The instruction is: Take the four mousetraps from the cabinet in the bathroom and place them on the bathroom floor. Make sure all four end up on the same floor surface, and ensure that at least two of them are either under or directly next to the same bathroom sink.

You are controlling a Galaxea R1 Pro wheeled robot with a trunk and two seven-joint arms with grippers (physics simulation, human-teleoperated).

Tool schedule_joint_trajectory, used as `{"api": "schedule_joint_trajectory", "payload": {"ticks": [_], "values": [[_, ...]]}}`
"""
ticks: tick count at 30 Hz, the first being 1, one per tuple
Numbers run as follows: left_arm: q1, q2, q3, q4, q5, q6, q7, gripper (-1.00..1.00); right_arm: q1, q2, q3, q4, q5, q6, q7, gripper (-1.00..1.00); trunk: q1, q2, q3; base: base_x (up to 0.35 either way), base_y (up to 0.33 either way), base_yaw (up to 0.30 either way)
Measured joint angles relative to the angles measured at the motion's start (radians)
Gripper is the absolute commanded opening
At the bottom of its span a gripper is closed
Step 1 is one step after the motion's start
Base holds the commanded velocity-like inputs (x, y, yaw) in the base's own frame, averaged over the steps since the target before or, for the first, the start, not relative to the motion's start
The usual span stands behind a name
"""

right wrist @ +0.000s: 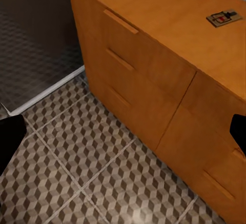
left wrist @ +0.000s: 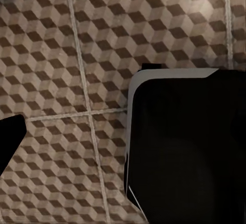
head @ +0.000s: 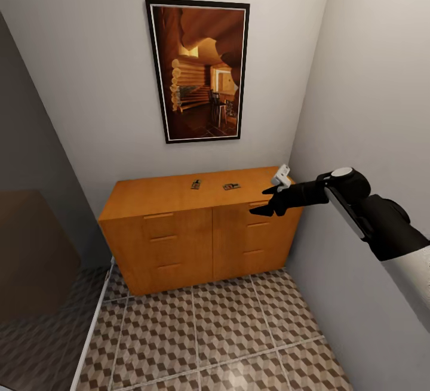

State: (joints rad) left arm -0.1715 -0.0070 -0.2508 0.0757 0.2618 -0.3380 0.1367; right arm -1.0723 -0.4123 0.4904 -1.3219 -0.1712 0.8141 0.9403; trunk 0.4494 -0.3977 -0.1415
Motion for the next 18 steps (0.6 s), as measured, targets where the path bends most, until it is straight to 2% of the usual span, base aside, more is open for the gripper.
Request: {"api": "schedule_joint_trajectory", "payload": {"ticks": [7,12,18], "values": [[0.001,0.000,0.000,0.000,-0.001,0.062,-0.001,1.00,0.001,0.003,0.002,0.073,-0.003,-0.050,0.001,1.00,0.000,0.000,0.000,0.044,0.000,0.000],[0.001,-0.001,0.000,0.000,-0.001,0.087,-0.001,1.00,0.002,0.005,0.007,0.128,-0.004,-0.083,0.002,1.00,-0.001,0.000,0.000,0.256,0.000,0.000],[0.002,-0.001,0.000,0.000,-0.001,0.095,-0.001,1.00,0.006,0.006,0.031,0.172,-0.004,-0.169,0.002,1.00,-0.001,0.000,0.000,0.320,0.000,0.000]]}}
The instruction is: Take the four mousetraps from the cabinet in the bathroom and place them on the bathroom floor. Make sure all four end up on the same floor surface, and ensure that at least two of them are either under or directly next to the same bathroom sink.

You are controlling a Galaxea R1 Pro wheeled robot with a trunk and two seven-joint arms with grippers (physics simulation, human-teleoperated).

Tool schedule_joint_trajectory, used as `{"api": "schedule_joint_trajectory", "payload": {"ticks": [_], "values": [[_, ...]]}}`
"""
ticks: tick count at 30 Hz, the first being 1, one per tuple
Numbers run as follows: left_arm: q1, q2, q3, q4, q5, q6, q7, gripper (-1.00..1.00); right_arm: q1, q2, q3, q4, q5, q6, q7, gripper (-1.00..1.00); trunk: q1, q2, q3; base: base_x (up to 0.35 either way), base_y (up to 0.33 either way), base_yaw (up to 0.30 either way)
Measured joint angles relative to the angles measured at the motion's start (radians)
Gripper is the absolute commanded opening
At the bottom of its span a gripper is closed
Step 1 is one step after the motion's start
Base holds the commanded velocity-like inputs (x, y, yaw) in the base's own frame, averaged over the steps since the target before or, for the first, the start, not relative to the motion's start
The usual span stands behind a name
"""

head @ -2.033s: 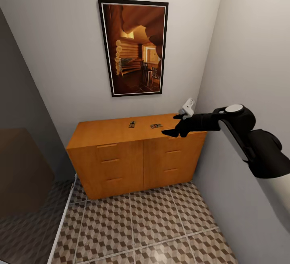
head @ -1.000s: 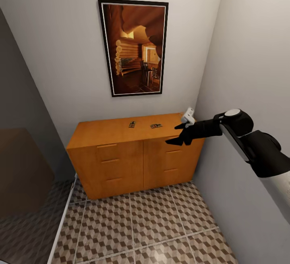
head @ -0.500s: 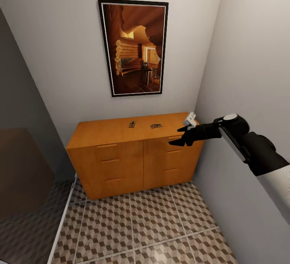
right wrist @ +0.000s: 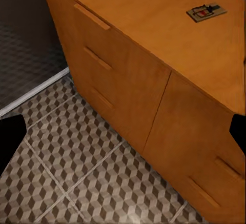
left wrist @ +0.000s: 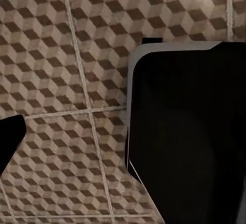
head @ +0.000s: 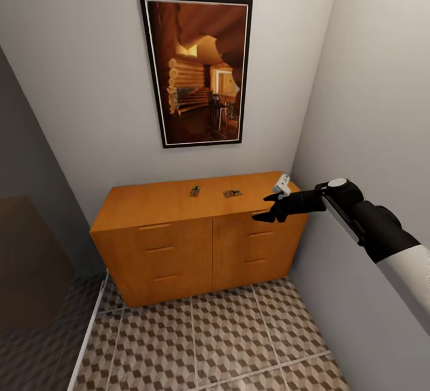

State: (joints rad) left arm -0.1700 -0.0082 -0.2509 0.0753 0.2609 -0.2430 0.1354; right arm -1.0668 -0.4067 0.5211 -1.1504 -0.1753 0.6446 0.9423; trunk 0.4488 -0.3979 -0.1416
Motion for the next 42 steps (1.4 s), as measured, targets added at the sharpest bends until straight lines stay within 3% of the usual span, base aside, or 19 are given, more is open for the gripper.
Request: {"api": "schedule_joint_trajectory", "payload": {"ticks": [4,10,26,42], "values": [[0.000,0.000,0.000,0.000,0.000,0.001,0.000,1.00,0.001,0.002,0.033,0.009,0.000,-0.031,0.001,1.00,0.000,0.000,0.000,0.337,0.000,0.000],[0.000,0.000,0.000,0.000,0.000,0.002,0.000,1.00,0.002,0.004,0.052,0.013,0.000,-0.045,0.002,1.00,0.000,0.000,0.000,0.233,0.000,0.000],[0.000,0.000,0.000,0.000,0.000,0.003,0.000,1.00,0.003,0.004,0.057,0.014,0.000,-0.048,0.002,1.00,0.000,0.000,0.000,0.051,0.000,0.000],[0.010,0.000,0.000,0.000,0.000,0.003,0.000,1.00,0.004,0.006,0.070,0.014,0.000,-0.049,0.001,1.00,0.000,0.000,0.000,0.255,0.055,0.000]]}}
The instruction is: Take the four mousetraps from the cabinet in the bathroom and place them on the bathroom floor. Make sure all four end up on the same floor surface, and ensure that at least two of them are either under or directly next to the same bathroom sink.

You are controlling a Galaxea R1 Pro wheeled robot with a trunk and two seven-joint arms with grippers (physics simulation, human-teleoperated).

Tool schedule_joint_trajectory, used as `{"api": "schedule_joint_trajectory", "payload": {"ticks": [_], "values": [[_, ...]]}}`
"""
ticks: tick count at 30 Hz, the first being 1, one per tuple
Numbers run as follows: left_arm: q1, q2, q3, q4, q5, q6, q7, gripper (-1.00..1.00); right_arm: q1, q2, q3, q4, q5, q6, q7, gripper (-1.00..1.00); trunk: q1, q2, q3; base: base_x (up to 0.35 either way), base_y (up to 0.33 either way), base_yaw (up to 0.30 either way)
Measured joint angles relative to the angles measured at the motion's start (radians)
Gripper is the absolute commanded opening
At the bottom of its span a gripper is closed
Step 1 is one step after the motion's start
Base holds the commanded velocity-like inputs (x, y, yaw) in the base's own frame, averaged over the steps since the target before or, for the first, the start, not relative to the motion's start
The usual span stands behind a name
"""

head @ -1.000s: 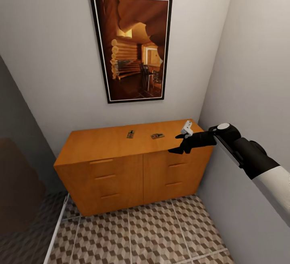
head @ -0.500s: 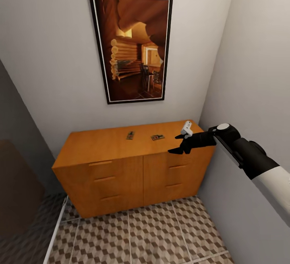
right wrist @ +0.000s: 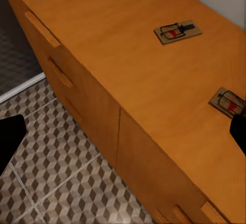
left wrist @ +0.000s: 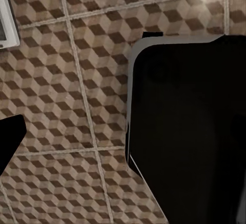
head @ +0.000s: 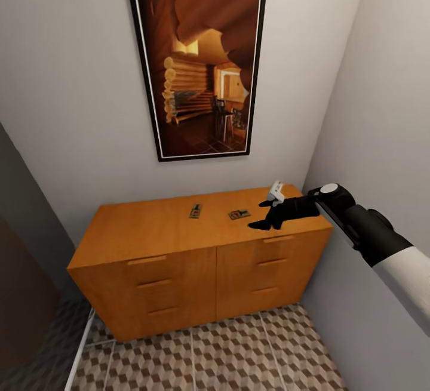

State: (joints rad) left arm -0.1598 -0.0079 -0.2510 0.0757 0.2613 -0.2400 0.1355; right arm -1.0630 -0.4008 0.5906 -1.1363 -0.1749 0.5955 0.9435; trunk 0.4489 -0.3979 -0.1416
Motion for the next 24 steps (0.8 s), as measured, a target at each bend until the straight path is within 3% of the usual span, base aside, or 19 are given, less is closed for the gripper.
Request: {"api": "schedule_joint_trajectory", "payload": {"ticks": [6,9,24], "values": [[0.024,0.000,0.000,0.000,0.000,0.000,0.000,1.00,0.000,0.000,0.071,0.000,0.000,-0.003,-0.001,1.00,0.000,0.000,0.000,0.143,0.023,0.000],[0.034,0.000,0.000,0.000,0.000,0.000,0.000,1.00,0.000,0.000,0.087,0.000,0.000,-0.004,-0.001,1.00,0.000,0.000,0.000,0.045,0.007,0.000],[0.051,-0.001,0.000,0.000,-0.001,0.000,0.000,1.00,0.000,-0.001,0.104,0.003,0.000,-0.005,-0.002,1.00,0.000,0.000,0.000,0.008,0.001,0.000]]}}
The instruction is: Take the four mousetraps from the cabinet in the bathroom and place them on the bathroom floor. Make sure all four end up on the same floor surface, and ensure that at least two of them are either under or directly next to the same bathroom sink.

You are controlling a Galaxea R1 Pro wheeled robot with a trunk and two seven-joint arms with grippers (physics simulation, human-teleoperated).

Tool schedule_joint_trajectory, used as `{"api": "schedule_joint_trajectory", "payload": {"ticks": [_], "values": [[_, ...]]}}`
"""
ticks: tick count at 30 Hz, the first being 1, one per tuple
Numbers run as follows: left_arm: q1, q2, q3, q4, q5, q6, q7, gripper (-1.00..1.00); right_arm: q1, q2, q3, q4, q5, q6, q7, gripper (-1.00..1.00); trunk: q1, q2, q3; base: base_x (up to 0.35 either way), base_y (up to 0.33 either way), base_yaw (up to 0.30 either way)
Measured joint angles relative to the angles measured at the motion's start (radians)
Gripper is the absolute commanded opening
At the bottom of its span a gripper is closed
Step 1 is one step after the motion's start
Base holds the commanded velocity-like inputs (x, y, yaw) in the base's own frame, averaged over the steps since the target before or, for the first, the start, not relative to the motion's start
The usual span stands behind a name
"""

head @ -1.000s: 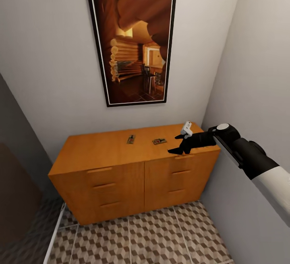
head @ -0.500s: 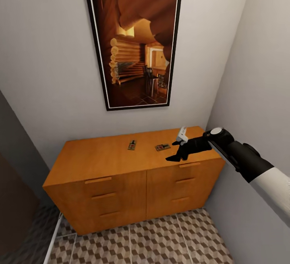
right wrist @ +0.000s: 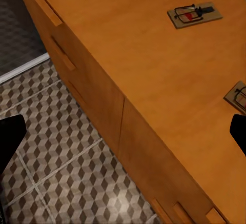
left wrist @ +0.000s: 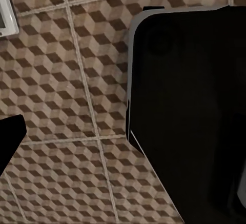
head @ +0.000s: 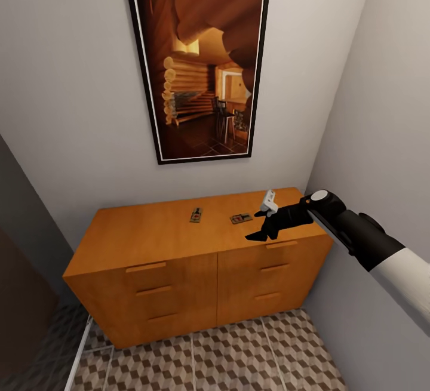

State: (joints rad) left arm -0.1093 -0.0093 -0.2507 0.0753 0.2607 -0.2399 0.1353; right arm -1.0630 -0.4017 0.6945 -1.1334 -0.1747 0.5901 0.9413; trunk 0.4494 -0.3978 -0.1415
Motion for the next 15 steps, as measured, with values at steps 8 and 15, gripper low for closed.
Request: {"api": "schedule_joint_trajectory", "payload": {"ticks": [8,15], "values": [[0.002,-0.003,0.000,0.000,0.000,0.000,0.000,1.00,0.000,-0.001,0.002,0.002,0.000,-0.008,0.001,1.00,0.000,0.000,0.000,0.001,-0.001,0.000],[0.002,-0.005,0.000,0.000,0.000,0.000,0.000,1.00,0.000,-0.002,0.002,0.002,0.000,-0.033,0.024,1.00,0.000,0.000,0.000,0.042,-0.086,0.000]]}}
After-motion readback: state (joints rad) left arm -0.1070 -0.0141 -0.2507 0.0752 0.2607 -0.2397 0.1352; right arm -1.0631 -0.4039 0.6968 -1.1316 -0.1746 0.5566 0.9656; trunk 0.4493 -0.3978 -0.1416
